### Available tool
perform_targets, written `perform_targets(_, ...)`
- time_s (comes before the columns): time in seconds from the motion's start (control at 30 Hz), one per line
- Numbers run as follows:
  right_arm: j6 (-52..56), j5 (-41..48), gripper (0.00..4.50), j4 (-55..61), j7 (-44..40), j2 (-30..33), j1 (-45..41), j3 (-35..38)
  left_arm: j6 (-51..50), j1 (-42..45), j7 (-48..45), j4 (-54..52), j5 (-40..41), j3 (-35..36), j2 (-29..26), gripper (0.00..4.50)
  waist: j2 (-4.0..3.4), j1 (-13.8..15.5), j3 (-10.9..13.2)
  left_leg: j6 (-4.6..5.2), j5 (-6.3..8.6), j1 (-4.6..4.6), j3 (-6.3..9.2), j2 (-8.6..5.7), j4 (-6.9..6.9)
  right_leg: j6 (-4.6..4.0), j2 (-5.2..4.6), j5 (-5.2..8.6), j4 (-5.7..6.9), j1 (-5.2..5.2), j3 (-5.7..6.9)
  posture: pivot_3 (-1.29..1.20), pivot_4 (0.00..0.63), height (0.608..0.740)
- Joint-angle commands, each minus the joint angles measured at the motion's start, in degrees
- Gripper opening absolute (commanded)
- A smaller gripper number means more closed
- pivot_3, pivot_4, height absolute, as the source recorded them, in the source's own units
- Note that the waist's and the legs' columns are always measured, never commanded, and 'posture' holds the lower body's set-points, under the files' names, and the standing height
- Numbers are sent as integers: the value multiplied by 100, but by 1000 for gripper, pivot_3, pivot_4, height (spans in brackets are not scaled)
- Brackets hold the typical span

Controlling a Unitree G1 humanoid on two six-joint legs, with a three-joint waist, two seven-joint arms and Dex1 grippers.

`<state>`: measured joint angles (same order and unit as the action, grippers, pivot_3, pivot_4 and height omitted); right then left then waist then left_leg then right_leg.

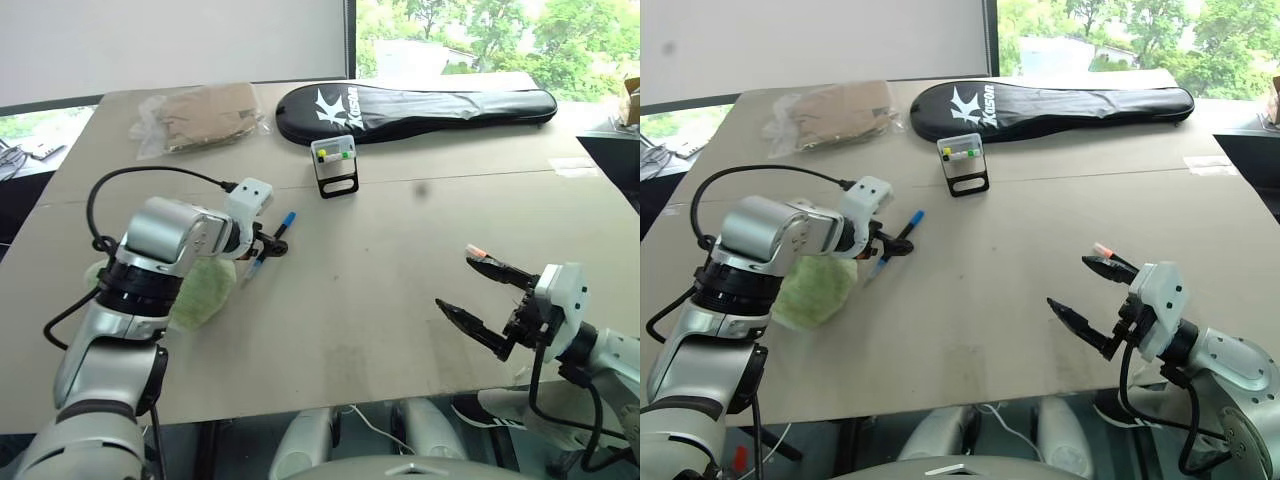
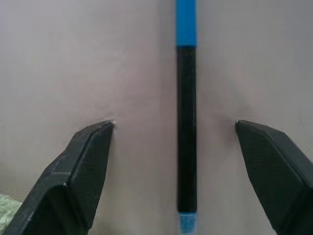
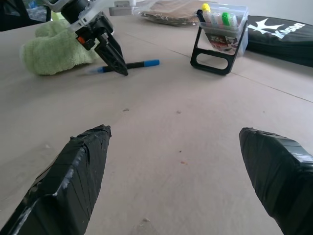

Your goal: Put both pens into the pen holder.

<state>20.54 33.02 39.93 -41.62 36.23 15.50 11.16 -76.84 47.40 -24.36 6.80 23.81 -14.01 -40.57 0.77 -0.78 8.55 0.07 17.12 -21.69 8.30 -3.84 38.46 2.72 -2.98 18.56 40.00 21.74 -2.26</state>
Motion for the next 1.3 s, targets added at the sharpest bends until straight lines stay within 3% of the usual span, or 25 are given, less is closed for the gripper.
perform_targets(0.03,-117,-5,4500,213,16,-24,21,9,192,593,-275,798,-398,-323,64,4143,0,56,0,-3,-2,0,11,0,6,0,1,0,2,-6,12,0,150,740)
perform_targets(0.27,-162,-77,4500,233,61,-107,14,-153,65,2552,-919,3486,-1033,-1021,704,4143,13,-11,8,1,0,-22,13,-14,21,2,20,1,2,4,42,0,150,740)
perform_targets(0.43,-180,-51,4500,250,-25,-82,-9,-214,154,3233,-1581,4584,-1364,-1322,1130,4143,15,-81,10,0,0,-25,11,-15,8,3,3,1,-4,13,38,0,150,740)
perform_targets(0.63,-235,206,4500,385,-412,168,-138,-70,404,3516,-2219,5288,-1917,-1729,1334,4143,18,-171,13,1,0,-24,11,-14,7,3,17,2,-4,12,36,0,150,740)
perform_targets(1.0,-306,26,4500,176,-433,140,-314,-160,514,3458,-2611,5860,-2493,-1710,1680,4143,23,-140,16,1,0,-26,14,-15,11,3,-1,2,-3,11,41,0,150,740)
perform_targets(1.1,-353,-31,4500,163,-422,125,-315,-175,491,3479,-2687,5940,-2652,-1746,1756,3482,23,-149,15,1,0,-23,14,-15,10,3,0,2,0,11,40,0,150,740)
perform_targets(1.13,-368,-39,4500,176,-392,101,-298,-170,488,3478,-2726,5942,-2718,-1773,1783,2866,23,-149,15,1,0,-23,14,-14,10,3,0,2,0,11,40,0,150,740)
perform_targets(1.2,-416,-106,4500,199,-352,57,-222,-188,526,3471,-2745,5965,-2825,-1772,1818,2394,23,-143,15,1,0,-24,13,-15,11,3,0,2,-1,11,40,0,150,740)
perform_targets(1.3,-436,-165,4500,228,-311,14,-154,-186,526,3438,-2810,5996,-2917,-1714,1848,942,22,-142,14,1,0,-22,14,-15,11,4,0,2,0,10,40,0,150,740)
